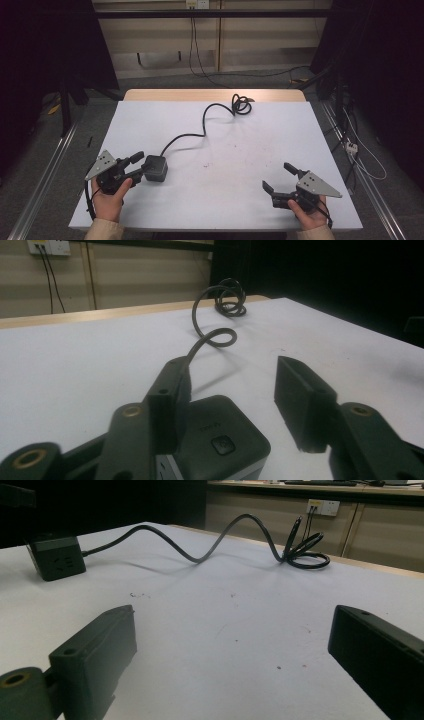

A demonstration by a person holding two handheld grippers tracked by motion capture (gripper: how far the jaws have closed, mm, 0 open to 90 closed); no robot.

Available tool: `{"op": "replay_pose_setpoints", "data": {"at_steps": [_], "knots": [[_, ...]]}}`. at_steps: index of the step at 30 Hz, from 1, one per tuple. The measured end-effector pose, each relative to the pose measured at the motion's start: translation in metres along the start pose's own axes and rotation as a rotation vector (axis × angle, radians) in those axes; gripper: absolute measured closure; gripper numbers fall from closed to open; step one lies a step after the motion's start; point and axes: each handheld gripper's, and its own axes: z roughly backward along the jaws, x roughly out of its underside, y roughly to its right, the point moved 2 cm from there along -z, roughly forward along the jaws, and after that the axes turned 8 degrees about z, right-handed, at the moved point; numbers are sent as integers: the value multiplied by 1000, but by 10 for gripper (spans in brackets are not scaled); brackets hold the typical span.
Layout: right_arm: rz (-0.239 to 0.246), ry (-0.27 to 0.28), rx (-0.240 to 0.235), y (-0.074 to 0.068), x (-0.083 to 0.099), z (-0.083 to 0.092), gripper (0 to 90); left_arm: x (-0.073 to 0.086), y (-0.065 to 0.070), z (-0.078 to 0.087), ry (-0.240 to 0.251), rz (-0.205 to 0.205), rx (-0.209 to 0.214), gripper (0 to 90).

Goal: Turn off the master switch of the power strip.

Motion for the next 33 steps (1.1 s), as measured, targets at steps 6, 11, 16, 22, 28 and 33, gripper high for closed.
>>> {"op": "replay_pose_setpoints", "data": {"at_steps": [6,11,16,22,28,33], "knots": [[4,1,1,0,0,0,49,-1,-3,0,-9,8,-13,566],[3,0,0,0,0,0,49,-1,-5,-1,-18,12,-23,608],[4,-3,-2,-1,0,0,49,-1,-5,-1,-34,8,-19,649],[6,-3,-2,-1,0,0,49,-1,-6,-1,-53,5,-12,718],[7,-2,-2,-1,0,0,50,-1,-5,-2,-61,9,-3,753],[8,-2,-3,-1,-1,0,50,-1,-5,-2,-63,13,1,772]]}}
